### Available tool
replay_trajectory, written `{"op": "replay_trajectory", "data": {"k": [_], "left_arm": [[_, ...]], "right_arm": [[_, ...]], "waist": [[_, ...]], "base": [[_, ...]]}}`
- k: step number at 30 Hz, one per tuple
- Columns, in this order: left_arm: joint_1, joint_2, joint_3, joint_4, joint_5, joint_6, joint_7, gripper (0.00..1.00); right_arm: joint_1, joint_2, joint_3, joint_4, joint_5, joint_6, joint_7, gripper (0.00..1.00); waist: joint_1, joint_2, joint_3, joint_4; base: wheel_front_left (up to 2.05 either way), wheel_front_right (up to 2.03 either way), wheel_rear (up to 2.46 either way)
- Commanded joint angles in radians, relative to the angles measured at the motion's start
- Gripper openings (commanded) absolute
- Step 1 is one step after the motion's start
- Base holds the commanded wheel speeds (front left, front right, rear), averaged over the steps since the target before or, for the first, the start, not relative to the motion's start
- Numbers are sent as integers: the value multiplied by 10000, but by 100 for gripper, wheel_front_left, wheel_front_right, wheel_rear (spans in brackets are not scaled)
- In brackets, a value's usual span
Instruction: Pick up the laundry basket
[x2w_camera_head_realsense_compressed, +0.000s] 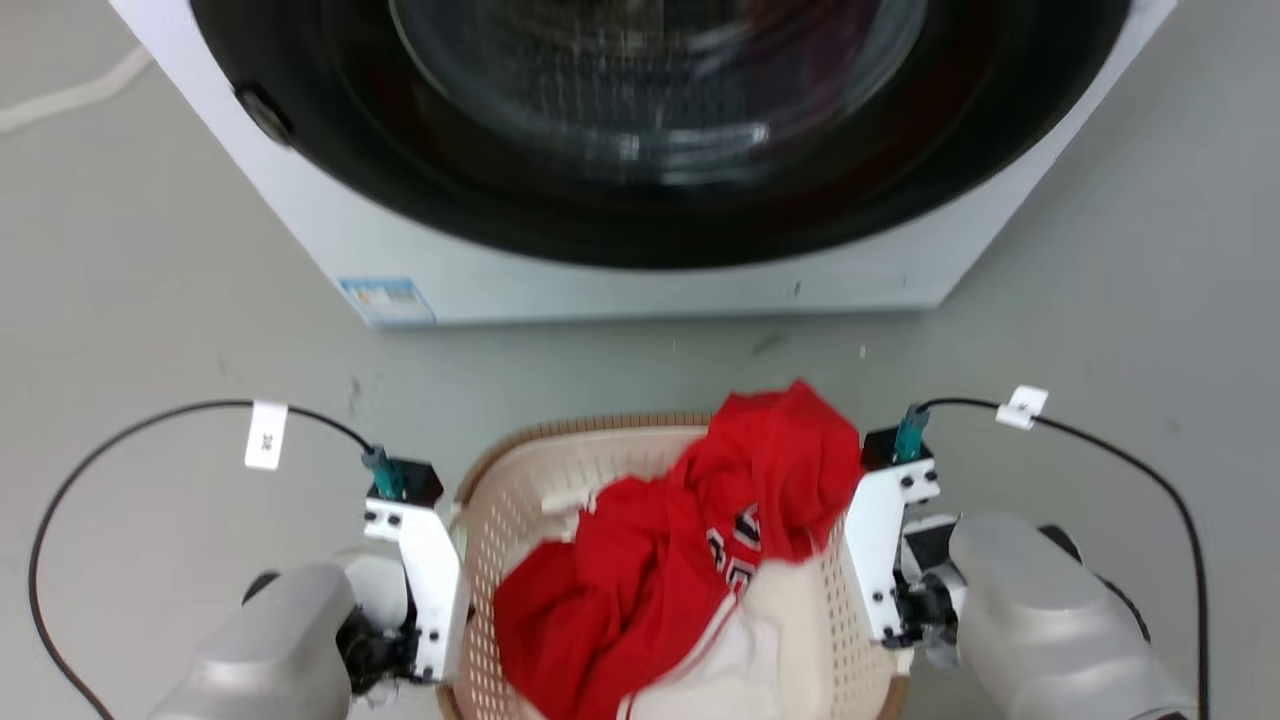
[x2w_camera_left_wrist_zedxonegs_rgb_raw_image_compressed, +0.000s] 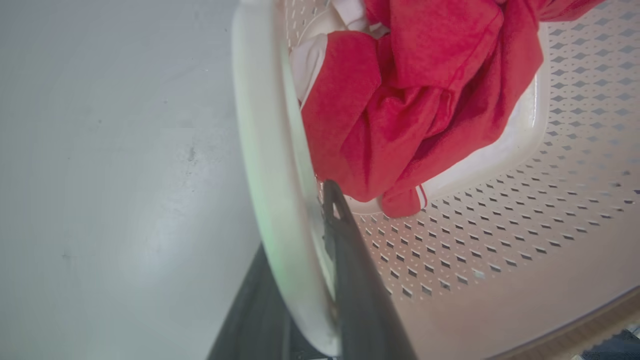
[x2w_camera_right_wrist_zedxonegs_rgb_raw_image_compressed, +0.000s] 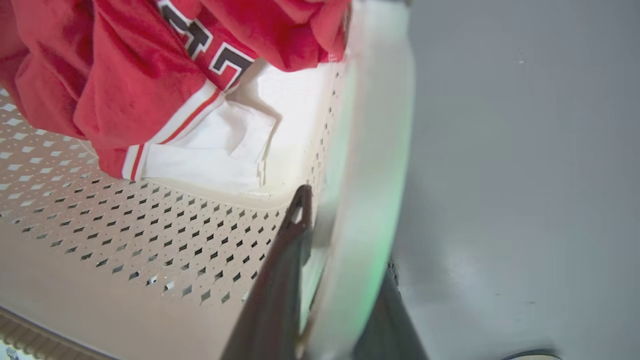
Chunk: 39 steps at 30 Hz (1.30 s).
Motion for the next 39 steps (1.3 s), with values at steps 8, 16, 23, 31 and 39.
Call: {"op": "replay_trajectory", "data": {"k": [8, 16, 23, 31, 39], "left_arm": [[798, 822, -639, -843, -1111, 39, 1820, 0], [749, 1366, -875, -1434, -1976, 39, 3125, 0], [651, 1541, -1029, -1513, -2374, 39, 3928, 0], [352, 1400, -1124, -1486, -2518, 33, 4336, 0], [60, 1139, -1099, -1270, -2375, 33, 3766, 0]], "right_arm": [[623, -273, 458, -94, 621, -3, 1405, 0], [351, -287, 702, -85, 1080, -3, 2623, 0], [25, -295, 853, -256, 1432, -3, 3321, 0], [-164, -275, 1042, -510, 1773, 0, 3814, 0], [-140, -217, 1093, -490, 2063, 13, 3526, 0]], "waist": [[1, 0, -2734, -93], [1, 0, -3588, -131], [1, 0, -3921, -191], [1, 0, -4167, -259], [1, 0, -4314, -350]], "base": [[0, 0, 0], [0, 0, 0], [0, 0, 0], [0, 0, 0], [0, 0, 0]]}}
